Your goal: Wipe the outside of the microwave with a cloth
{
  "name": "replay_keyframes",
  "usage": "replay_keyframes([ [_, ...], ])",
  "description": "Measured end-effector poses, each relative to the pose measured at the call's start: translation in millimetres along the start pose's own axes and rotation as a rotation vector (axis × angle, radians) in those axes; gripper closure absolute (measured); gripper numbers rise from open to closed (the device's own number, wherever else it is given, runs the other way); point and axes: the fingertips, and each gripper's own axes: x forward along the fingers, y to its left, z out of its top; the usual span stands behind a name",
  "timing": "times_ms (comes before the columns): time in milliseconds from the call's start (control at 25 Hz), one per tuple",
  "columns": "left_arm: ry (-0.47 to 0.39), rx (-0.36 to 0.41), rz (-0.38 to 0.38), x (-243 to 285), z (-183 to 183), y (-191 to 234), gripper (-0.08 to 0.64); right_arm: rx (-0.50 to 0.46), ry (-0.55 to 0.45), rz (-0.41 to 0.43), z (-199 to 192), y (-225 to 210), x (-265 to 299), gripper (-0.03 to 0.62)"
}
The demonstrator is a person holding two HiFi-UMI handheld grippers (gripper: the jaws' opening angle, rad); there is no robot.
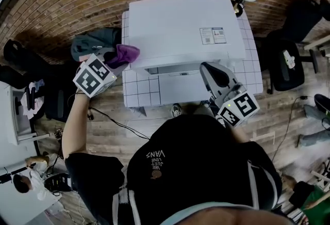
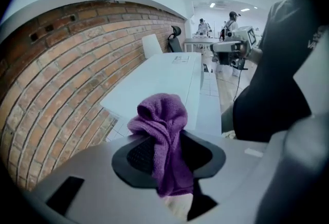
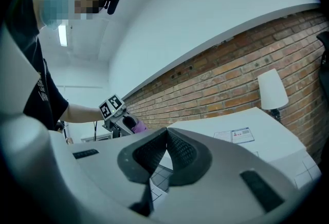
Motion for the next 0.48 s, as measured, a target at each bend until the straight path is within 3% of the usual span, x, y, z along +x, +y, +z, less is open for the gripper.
replay_keyframes([
  [160, -0.221, -0.128, 0.073, -10, 6, 10, 0.419, -0.002, -0.017, -0.018, 4, 2, -2, 0.594],
  [480, -0.531, -0.395, 0.280, -19, -11, 9, 0.419, -0.003, -0.008, 0.029, 10, -4, -4, 0.594],
])
